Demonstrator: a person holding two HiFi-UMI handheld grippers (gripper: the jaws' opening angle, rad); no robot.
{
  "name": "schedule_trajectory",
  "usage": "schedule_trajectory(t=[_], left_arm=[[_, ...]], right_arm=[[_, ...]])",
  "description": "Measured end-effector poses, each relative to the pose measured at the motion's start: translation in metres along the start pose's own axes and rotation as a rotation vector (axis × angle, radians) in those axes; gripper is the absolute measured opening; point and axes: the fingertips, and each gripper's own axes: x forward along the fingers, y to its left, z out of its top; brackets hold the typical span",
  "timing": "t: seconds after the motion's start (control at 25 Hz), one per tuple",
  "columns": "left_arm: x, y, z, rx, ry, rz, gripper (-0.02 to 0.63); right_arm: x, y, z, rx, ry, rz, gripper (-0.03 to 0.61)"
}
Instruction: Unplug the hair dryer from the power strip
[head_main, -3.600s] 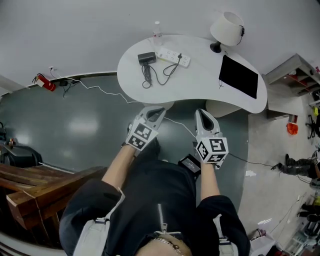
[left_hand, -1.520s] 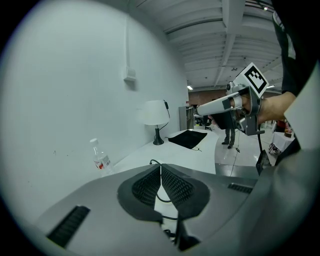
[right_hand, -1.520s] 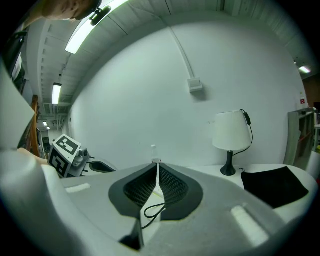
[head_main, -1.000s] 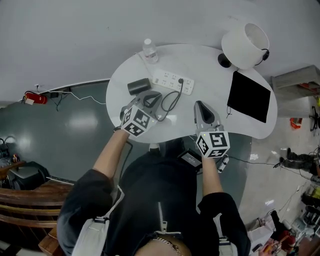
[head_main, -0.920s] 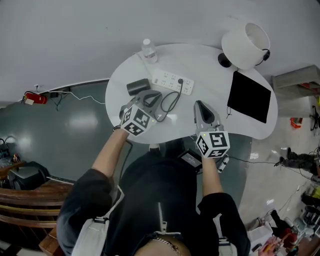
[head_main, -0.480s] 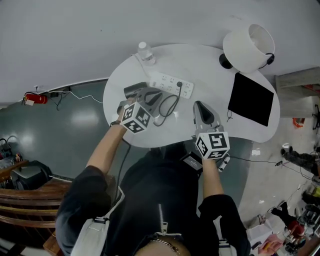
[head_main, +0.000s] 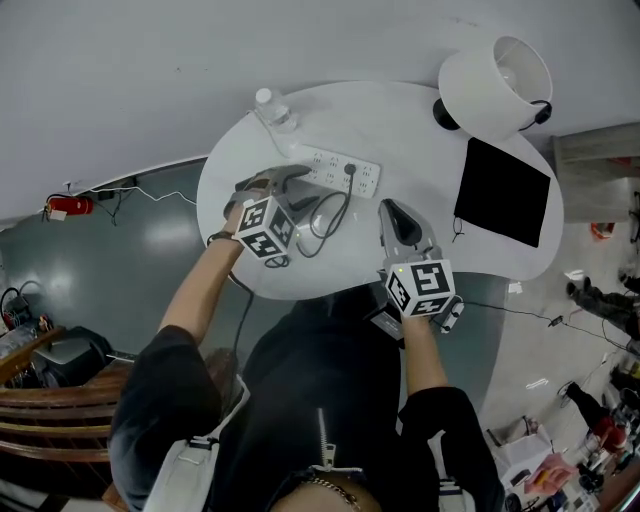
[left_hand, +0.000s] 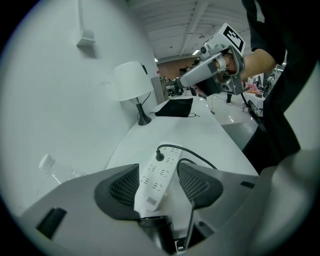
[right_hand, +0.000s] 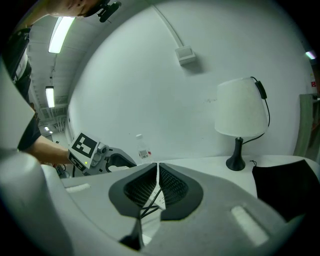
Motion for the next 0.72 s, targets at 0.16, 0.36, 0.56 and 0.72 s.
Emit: schedule_trajectory(t=[0.16, 0.36, 0.56, 0.72], left_arm=[[0.012, 0.004, -0.005, 0.05, 0.036, -0.042, 0.293], [0.025, 0.012, -0.008, 0.107, 0.07, -0.066, 0.338], [0.035, 0.017, -0.002, 0.166, 0.103, -0.106, 0.362], [0.052, 0.015, -0.009, 0.219, 0.146, -0.158, 0.368]], right_arm=[[0.006, -0.004, -0.003, 0.004, 0.009, 0.008, 0.011], [0.013, -0.006, -0.006, 0.012, 0.019, 0.016, 0.011], [0.015, -0.011, -0.009, 0.022, 0.023, 0.015, 0.011], [0.017, -0.019, -0.012, 0.035, 0.025, 0.009, 0.011]])
